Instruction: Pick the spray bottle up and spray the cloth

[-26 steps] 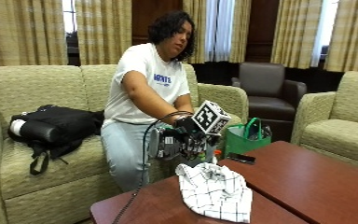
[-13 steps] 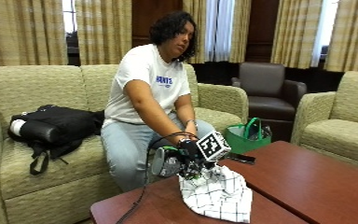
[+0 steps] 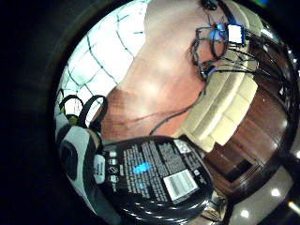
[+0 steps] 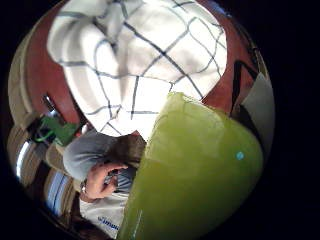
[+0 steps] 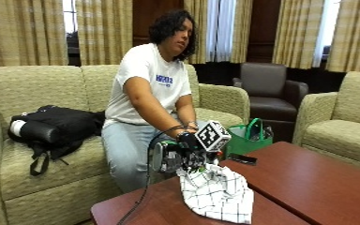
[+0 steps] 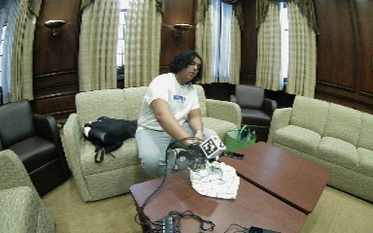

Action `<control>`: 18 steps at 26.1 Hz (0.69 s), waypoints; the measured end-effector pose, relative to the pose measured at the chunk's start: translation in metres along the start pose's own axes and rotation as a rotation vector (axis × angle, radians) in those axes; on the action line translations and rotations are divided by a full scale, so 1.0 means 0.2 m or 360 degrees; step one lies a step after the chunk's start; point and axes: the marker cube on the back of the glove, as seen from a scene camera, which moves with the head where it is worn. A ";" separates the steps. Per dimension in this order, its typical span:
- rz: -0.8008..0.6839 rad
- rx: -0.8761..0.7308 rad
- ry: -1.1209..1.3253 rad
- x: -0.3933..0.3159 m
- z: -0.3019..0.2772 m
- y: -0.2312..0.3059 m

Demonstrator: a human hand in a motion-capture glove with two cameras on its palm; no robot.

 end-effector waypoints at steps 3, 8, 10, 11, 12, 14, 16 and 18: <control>-0.0030 0.0160 -0.0100 0.00 -0.13 0.07; -0.0192 0.0373 -0.0413 -0.03 -0.36 0.22; -0.0269 0.0445 -0.0575 -0.06 -0.45 0.26; -0.0308 0.0480 -0.0650 -0.07 -0.50 0.28; -0.0349 0.0514 -0.0720 -0.09 -0.54 0.30; -0.0441 0.0574 -0.0843 -0.13 -0.62 0.33; -0.0530 0.0626 -0.0962 -0.19 -0.68 0.35; -0.0581 0.0680 -0.1100 -0.30 -0.73 0.36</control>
